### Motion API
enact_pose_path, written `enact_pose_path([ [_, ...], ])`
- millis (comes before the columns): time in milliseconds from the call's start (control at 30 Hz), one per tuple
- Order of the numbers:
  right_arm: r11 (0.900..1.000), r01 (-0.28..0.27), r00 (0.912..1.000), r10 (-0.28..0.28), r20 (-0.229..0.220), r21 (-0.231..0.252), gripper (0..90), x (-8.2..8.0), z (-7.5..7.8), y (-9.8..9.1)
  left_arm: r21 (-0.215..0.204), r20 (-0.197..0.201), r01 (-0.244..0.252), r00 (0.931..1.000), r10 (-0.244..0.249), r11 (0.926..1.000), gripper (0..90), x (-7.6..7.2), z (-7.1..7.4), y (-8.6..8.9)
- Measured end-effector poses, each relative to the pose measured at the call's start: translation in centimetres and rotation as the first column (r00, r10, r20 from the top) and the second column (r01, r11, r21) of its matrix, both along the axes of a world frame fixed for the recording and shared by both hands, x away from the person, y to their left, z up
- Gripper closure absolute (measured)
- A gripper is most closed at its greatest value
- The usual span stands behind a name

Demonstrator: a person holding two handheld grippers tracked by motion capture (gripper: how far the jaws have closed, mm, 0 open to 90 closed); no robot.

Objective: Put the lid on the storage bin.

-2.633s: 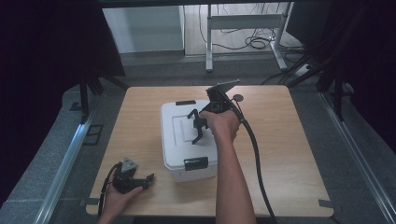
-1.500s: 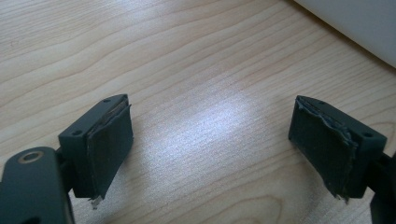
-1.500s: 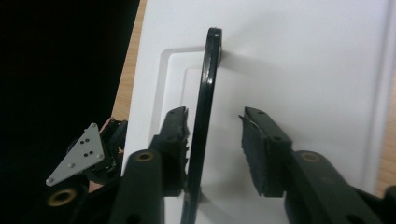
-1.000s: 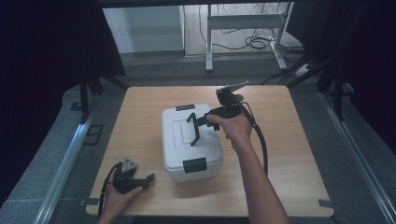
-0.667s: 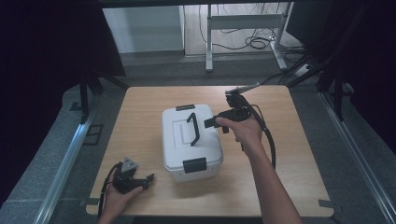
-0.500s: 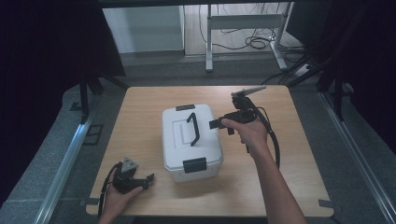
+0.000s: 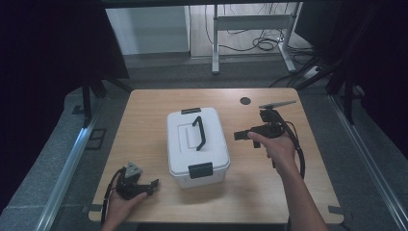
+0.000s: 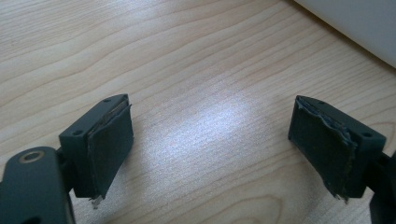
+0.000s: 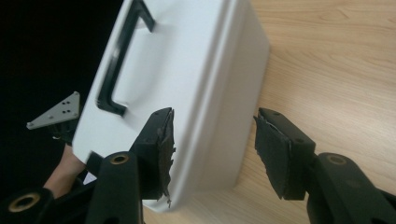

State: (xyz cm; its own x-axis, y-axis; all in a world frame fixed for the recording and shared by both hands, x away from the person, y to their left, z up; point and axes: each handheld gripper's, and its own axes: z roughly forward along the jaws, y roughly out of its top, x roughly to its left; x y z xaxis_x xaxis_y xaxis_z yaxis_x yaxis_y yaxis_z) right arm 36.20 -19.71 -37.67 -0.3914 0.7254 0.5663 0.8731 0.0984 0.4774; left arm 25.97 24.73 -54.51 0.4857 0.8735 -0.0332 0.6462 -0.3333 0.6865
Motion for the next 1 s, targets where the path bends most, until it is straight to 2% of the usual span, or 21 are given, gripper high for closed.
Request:
enact_pose_path([
  [167,0.9997,0.019,0.9997,-0.019,0.014,-0.011,46.3,-1.2,-1.8,-2.0,0.002,0.000,0.002,1.0000,-0.002,1.0000,14.0,0.0,0.0,0.0],
  [300,0.9995,0.032,0.9993,-0.032,0.020,0.006,45.7,-2.4,-4.0,-4.0,-0.001,-0.001,-0.002,1.0000,0.002,1.0000,14.1,0.0,0.0,0.0],
  [333,0.9995,0.032,0.9993,-0.032,0.020,0.006,45.7,-2.4,-4.0,-4.0,-0.001,-0.001,-0.002,1.0000,0.002,1.0000,14.1,0.0,0.0,0.0],
  [367,0.9989,0.046,0.9989,-0.046,0.010,0.009,45.4,-2.9,-4.8,-4.8,0.000,-0.001,-0.003,1.0000,0.003,1.0000,14.1,-0.1,0.0,0.0],
  [633,0.9966,0.077,0.9970,-0.077,0.000,0.031,44.6,-3.8,-7.1,-6.8,0.002,-0.002,-0.003,1.0000,0.003,1.0000,14.2,-0.1,0.0,0.0],
  [667,0.9957,0.085,0.9964,-0.085,-0.004,0.037,44.4,-4.0,-7.8,-7.2,0.002,-0.002,-0.003,1.0000,0.003,1.0000,14.2,-0.1,0.0,0.0],
  [800,0.9955,0.090,0.9959,-0.089,-0.015,0.032,43.6,-4.0,-8.1,-7.6,0.002,-0.002,-0.002,1.0000,0.002,1.0000,14.2,-0.1,0.0,0.0],
  [1000,0.9958,0.084,0.9965,-0.084,0.003,0.037,43.2,-4.1,-8.0,-7.2,0.002,-0.002,-0.002,1.0000,0.002,1.0000,14.1,-0.1,0.0,0.0],
])
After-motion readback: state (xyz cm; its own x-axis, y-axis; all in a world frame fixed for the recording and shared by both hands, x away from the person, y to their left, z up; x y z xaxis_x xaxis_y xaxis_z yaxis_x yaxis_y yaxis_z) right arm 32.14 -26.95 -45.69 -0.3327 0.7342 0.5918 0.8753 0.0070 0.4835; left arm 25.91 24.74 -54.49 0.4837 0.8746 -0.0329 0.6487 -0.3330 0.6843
